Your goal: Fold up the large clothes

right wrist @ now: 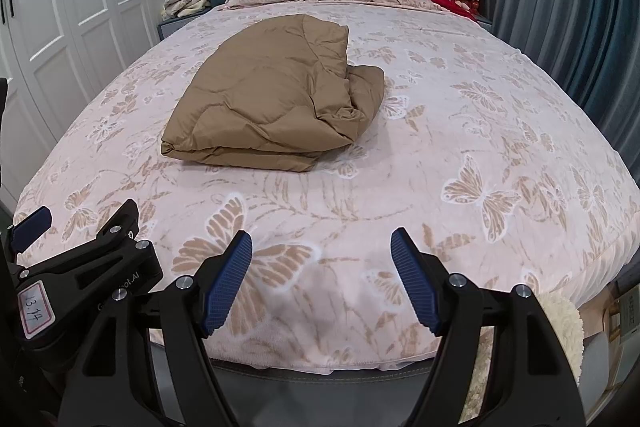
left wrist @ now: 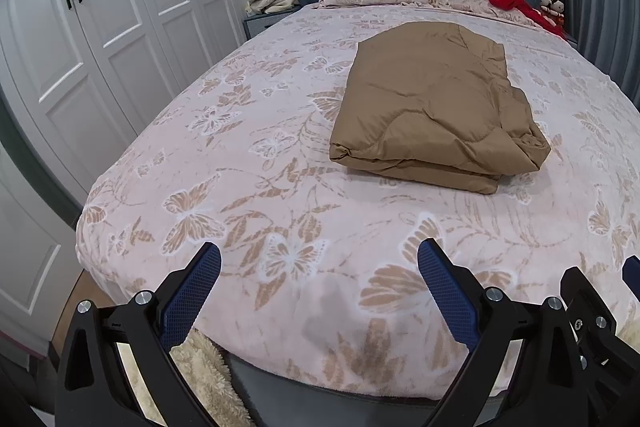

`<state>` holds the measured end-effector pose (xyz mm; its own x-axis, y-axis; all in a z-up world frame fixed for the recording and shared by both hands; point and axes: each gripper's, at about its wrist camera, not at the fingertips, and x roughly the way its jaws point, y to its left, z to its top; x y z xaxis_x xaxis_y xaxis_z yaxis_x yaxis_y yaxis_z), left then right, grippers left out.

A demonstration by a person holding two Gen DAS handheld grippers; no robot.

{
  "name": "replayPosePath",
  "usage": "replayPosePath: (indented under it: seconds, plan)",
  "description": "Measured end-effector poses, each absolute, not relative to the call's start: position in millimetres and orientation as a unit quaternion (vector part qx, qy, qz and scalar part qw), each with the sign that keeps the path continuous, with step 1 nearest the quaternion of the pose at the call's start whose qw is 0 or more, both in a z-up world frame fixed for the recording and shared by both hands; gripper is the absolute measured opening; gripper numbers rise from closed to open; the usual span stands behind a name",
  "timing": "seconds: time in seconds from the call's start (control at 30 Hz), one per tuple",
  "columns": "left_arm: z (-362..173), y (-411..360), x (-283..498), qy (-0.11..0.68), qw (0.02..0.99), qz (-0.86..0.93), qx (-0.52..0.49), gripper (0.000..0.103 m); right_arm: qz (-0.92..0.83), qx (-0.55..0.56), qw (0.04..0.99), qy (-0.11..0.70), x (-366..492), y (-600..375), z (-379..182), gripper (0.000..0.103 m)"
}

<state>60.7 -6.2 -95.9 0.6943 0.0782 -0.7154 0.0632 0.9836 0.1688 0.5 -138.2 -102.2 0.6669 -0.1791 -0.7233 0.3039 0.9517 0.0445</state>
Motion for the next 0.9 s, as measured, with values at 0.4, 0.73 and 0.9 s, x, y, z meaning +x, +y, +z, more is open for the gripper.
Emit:
replayPosePath:
  seconds: [0.4,0.73,0.9]
  plan:
    - [-98.7,-4.5,60.5,0.394,0.915,0.003,0.089,0.094,-0.133,0.08,0.909,0.387,0.8,-137.8,-103.0,0.069]
    - [-100.7,-3.8,60.1,0.396,0.914,0.002,0.089,0.094,-0.134,0.081,0.908,0.388,0.5,-136.4,-103.9,0.069]
    - [-101.8,-3.4,60.4,0.395,0.914,0.004,0.089,0.094,-0.135,0.08,0.908,0.388,-0.2,-136.3,-104.4,0.069]
